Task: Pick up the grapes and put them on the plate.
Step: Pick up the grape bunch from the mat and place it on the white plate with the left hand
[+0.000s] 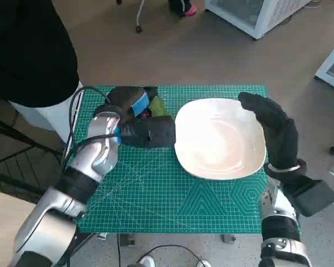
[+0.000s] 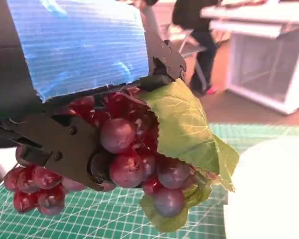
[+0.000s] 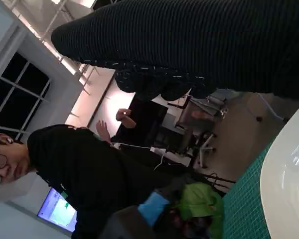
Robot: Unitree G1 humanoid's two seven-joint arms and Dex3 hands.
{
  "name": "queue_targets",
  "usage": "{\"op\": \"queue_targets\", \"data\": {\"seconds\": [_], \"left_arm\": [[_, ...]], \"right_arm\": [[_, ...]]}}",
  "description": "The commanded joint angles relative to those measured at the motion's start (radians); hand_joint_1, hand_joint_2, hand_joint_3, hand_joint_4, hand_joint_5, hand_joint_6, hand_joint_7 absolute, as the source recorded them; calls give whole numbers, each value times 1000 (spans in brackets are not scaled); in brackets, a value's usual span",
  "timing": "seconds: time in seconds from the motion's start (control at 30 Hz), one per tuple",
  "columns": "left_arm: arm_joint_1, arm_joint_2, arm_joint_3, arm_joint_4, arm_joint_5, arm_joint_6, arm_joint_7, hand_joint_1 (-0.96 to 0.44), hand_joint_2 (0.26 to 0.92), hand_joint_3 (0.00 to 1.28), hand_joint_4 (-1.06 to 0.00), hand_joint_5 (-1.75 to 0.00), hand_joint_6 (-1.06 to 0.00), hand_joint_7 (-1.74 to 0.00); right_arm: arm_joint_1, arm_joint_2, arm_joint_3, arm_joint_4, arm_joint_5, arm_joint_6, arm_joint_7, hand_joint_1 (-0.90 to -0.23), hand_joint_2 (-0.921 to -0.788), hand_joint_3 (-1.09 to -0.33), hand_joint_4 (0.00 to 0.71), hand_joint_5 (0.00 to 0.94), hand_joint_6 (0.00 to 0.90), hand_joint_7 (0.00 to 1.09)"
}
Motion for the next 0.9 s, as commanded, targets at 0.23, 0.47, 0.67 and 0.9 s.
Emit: {"op": "queue_targets", "data": {"seconds": [0.23,0.47,0.67,0.9], "left_arm": [[21,2,5,-87,25,-1,-17,1,920,72,-688,-1267,-625,-1071],[-22,-69,-6,-39,11,-8,-35,1,918,59,-707,-1268,-656,-1013],[-71,-146,-12,44,-24,-64,-52,1,915,59,-734,-1226,-637,-1048],[-147,-230,-19,191,-59,-166,-47,1,919,54,-731,-1216,-627,-1075]], "right_arm": [[10,1,1,7,3,7,11,-479,-921,-558,236,2,243,2],[18,-2,-1,-9,9,9,17,-477,-921,-557,237,2,244,3],[22,-7,-6,-16,8,11,12,-483,-921,-555,239,2,246,3],[39,-13,-14,-40,15,17,7,-495,-921,-550,242,3,249,5]]}}
